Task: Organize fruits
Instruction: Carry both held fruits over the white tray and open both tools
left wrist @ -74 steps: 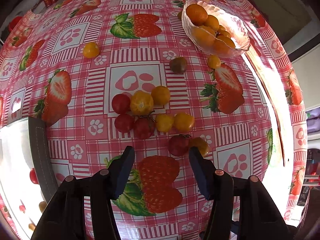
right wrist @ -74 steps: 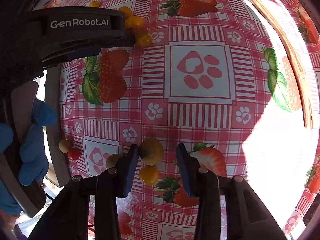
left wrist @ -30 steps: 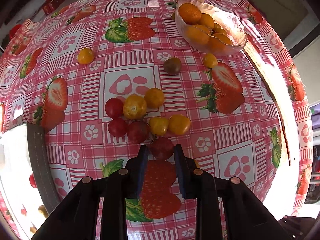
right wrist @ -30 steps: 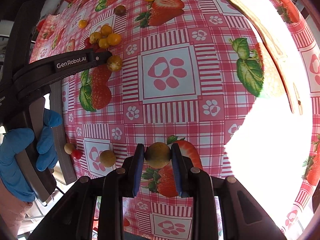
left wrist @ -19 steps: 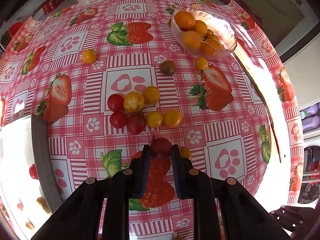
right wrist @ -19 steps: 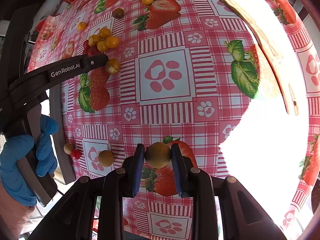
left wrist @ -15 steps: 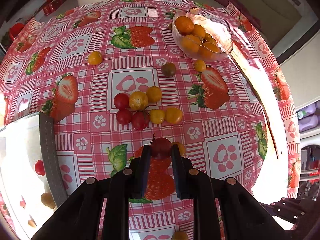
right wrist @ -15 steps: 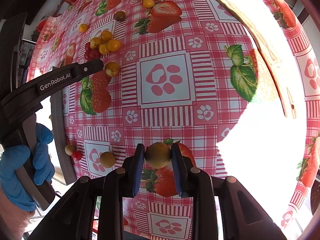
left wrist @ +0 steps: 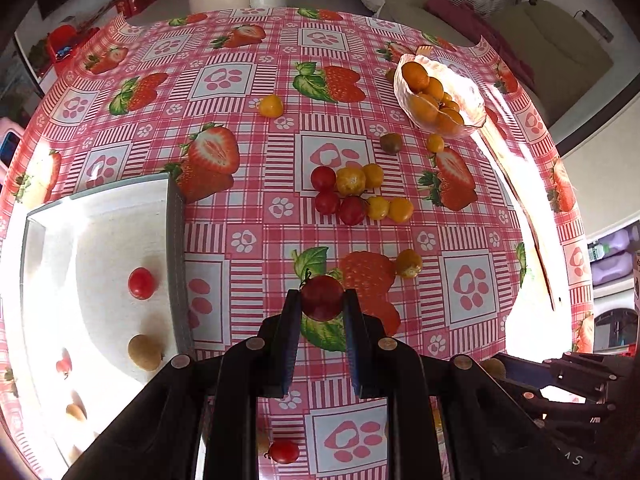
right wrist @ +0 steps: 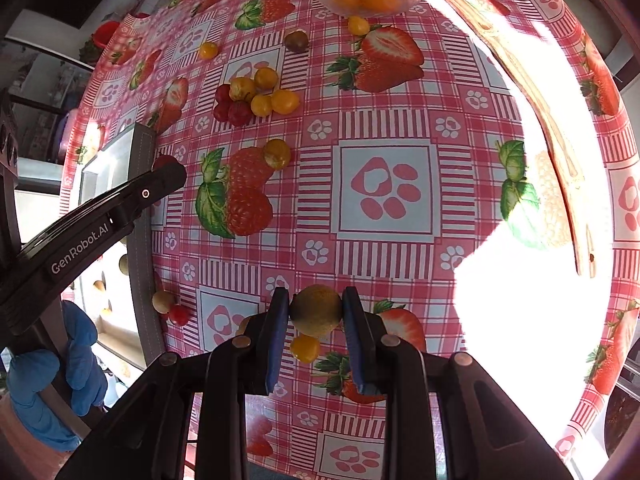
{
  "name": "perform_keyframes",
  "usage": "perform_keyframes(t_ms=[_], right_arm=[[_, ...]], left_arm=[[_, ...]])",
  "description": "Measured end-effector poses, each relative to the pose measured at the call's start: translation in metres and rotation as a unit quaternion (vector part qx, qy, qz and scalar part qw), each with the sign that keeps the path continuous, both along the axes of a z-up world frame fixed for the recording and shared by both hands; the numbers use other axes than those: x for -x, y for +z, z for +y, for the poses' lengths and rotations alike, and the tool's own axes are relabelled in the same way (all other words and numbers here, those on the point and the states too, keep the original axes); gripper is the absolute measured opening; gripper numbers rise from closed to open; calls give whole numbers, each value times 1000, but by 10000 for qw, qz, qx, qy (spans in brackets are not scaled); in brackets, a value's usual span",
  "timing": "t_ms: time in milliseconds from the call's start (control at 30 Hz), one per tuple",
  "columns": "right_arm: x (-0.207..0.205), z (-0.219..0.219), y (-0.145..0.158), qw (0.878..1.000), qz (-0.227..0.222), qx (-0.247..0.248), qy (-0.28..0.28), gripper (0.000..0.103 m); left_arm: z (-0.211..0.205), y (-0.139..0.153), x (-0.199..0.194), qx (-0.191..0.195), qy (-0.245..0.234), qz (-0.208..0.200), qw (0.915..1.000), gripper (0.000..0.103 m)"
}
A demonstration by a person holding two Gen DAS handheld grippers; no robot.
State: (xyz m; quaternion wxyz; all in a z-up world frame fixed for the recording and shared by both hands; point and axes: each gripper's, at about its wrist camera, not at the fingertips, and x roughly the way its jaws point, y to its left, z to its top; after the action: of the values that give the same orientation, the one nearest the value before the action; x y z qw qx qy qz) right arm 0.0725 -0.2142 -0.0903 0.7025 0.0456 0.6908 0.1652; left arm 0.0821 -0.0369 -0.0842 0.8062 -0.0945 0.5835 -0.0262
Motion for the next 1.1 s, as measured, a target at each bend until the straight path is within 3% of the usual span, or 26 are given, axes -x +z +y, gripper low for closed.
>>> perform_keyframes(t_ms=[400,667,1100], right_arm=[[0,75,14,9970,-194,-17,750,30],[0,139,19,9909,-263,-99,1320,30],[-17,240,-10,9809,-135,-73,1940,30]], left_arm=[[76,5,44,-109,739,-24,9972,22],[127,-9,86,-254,1276,193,9913,22],[156,-40,114,-340,1624,528,9847,22]])
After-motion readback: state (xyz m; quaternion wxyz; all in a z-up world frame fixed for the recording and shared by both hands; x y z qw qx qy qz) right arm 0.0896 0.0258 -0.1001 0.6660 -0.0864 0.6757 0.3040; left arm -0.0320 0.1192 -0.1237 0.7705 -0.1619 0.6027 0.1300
